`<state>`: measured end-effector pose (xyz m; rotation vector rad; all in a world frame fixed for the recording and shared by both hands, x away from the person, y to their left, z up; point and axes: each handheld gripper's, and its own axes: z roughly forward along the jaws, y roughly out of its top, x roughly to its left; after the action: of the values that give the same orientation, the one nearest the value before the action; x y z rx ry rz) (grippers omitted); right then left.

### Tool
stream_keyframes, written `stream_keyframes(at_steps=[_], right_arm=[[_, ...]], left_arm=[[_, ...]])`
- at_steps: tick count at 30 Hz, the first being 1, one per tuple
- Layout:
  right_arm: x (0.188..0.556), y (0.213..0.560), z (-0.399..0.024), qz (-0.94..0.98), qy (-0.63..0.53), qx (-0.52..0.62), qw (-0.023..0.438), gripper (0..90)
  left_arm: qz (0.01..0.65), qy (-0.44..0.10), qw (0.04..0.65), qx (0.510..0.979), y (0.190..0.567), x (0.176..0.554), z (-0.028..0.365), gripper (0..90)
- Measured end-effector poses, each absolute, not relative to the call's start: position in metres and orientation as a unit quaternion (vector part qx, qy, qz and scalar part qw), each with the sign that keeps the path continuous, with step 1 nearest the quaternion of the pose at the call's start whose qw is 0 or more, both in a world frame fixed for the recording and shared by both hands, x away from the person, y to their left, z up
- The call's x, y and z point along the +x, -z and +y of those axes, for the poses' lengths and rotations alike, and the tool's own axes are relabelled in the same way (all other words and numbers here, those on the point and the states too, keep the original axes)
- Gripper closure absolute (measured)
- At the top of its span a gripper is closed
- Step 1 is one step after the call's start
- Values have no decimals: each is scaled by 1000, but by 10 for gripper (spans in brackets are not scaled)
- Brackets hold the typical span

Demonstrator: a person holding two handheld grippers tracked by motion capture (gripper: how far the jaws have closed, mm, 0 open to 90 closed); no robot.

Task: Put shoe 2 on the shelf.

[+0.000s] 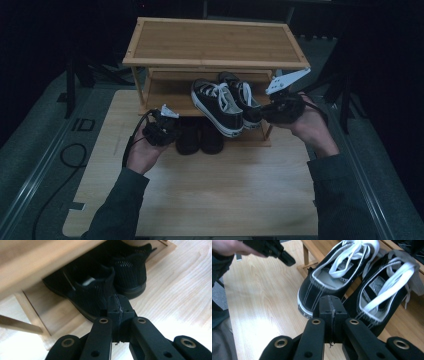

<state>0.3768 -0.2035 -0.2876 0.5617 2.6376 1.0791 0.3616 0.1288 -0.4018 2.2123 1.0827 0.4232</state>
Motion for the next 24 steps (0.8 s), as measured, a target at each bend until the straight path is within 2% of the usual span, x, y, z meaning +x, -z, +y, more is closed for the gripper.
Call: stream_keyframes(at_steps=[24], right_arm=[[361, 340, -206, 911, -357, 184, 90, 893]], left_arm=[[404, -213, 322, 829, 376, 387, 103, 900]])
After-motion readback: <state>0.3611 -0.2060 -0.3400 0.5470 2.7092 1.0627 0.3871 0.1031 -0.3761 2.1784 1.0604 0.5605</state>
